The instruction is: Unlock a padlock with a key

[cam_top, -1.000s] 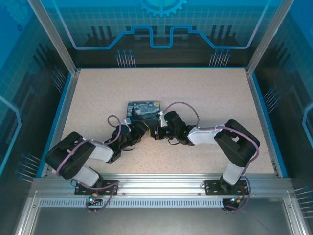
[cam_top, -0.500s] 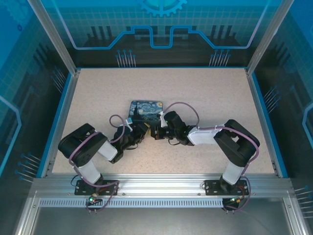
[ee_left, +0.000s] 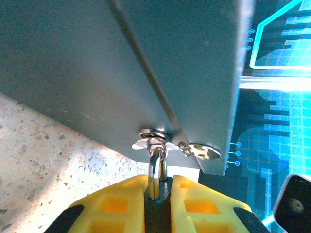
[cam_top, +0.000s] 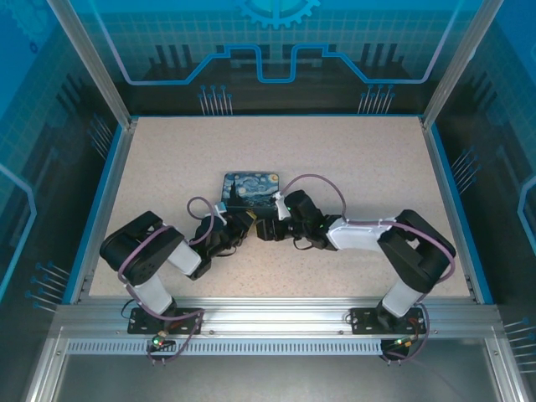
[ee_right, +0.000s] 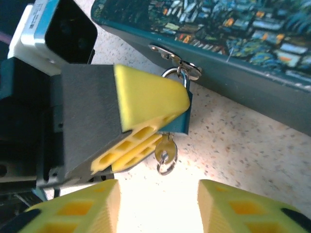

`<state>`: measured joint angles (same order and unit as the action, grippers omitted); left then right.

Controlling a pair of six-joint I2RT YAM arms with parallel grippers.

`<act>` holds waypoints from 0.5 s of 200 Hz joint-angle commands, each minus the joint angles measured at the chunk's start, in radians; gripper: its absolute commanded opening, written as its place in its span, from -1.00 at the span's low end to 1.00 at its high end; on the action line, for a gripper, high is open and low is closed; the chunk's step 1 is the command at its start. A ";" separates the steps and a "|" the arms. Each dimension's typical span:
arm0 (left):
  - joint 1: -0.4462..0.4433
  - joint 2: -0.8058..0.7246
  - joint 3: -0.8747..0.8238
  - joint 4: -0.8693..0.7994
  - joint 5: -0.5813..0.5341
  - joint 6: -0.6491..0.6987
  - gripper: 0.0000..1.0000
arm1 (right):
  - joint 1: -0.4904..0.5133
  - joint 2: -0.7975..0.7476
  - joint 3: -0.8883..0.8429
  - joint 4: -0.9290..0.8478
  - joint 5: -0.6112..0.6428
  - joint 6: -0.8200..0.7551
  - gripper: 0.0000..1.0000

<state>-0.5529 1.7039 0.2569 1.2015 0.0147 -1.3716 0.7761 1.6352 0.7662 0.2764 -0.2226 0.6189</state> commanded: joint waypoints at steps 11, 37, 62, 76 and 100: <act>0.004 -0.030 -0.005 -0.025 0.008 -0.049 -1.00 | 0.004 -0.123 0.011 -0.237 0.113 -0.340 0.10; 0.020 -0.077 0.004 -0.104 0.033 -0.070 -1.00 | 0.079 -0.196 0.010 -0.274 0.327 -0.614 0.15; 0.037 -0.131 0.035 -0.215 0.084 -0.090 -1.00 | 0.176 -0.215 0.002 -0.219 0.550 -0.854 0.22; 0.045 -0.151 0.054 -0.264 0.113 -0.109 -1.00 | 0.228 -0.205 -0.010 -0.152 0.670 -0.978 0.27; 0.057 -0.153 0.071 -0.299 0.155 -0.153 -1.00 | 0.300 -0.154 -0.040 0.012 0.809 -1.176 0.36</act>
<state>-0.5091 1.5749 0.2882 0.9508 0.0971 -1.4677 1.0187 1.4384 0.7547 0.1310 0.3481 -0.2459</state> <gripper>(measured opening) 0.135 0.669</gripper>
